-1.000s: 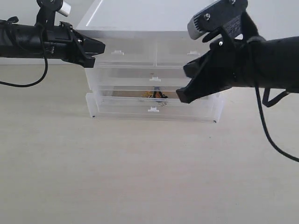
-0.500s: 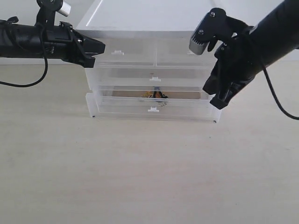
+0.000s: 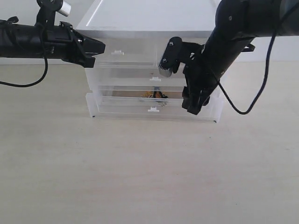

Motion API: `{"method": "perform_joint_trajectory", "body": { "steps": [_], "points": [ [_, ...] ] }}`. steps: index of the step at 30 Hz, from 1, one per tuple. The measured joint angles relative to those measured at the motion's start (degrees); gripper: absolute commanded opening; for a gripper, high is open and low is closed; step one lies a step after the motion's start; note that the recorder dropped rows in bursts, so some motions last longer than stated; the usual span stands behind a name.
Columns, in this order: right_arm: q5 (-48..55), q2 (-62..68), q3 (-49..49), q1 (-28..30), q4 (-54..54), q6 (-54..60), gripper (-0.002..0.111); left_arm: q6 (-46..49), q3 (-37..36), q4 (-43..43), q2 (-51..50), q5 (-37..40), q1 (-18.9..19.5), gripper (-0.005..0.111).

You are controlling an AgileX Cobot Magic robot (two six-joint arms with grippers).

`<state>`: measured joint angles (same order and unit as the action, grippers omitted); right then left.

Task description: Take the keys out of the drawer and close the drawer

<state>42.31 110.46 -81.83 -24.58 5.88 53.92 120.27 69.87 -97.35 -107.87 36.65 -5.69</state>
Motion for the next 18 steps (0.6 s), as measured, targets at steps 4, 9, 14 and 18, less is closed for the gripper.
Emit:
{"method": "perform_joint_trajectory", "body": {
  "steps": [4, 9, 14, 18],
  "points": [
    [-1.3, 3.1, -1.9, 0.0, -1.8, -2.0, 0.049, 0.0, 0.0, 0.0, 0.0, 0.1, 0.0, 0.004],
    [-1.5, 5.4, -2.0, -0.1, -3.4, -2.1, 0.048, 0.0, 0.0, 0.0, 0.0, 0.1, 0.0, 0.004],
    [-2.0, 6.4, -2.3, -0.1, -4.3, -2.1, 0.048, 0.0, 0.0, -0.1, 0.0, 0.2, 0.0, 0.004],
    [-2.7, 7.0, -2.6, -0.1, -4.8, -2.3, 0.039, 0.0, 0.0, -0.2, 0.0, 0.2, 0.0, 0.004]
  ]
}}
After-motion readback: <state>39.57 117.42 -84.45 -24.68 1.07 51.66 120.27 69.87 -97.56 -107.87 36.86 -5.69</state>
